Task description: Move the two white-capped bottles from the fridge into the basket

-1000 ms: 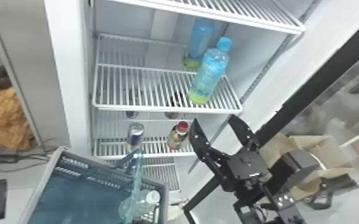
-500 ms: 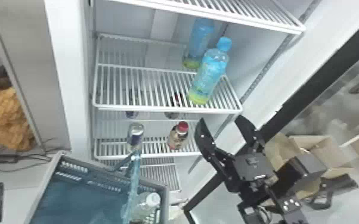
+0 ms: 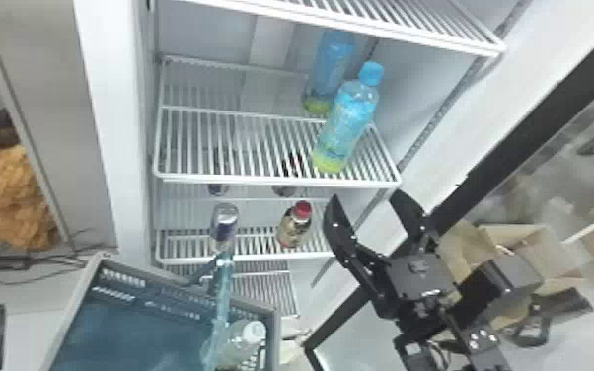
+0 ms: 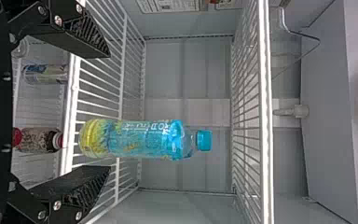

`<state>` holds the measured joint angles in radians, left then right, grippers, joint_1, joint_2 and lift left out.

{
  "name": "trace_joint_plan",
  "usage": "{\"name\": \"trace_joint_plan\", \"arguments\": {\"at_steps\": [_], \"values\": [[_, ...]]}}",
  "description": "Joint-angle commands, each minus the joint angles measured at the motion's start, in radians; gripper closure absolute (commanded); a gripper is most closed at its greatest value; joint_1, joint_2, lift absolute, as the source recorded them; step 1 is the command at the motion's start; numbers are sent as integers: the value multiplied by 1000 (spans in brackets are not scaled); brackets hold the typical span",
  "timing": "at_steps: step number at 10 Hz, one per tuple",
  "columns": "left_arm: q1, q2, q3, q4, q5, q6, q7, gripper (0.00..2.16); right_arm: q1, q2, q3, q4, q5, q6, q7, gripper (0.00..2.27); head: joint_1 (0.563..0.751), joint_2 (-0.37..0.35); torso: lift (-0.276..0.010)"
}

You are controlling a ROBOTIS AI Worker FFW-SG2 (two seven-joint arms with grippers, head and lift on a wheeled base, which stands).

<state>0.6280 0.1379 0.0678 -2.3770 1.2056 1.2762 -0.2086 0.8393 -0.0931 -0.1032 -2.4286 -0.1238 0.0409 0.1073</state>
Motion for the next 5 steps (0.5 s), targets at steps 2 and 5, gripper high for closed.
{"name": "trace_joint_plan", "arguments": {"at_steps": [2,5], "values": [[3,0,2,0,1,0,0,1194,-2,0,1,2,-4,-4,0,208,695,-350,0],[-2,0,-2,-2,1,0,0,1194,-5,0,1,5,-4,-7,0,208,695,-350,0]]}}
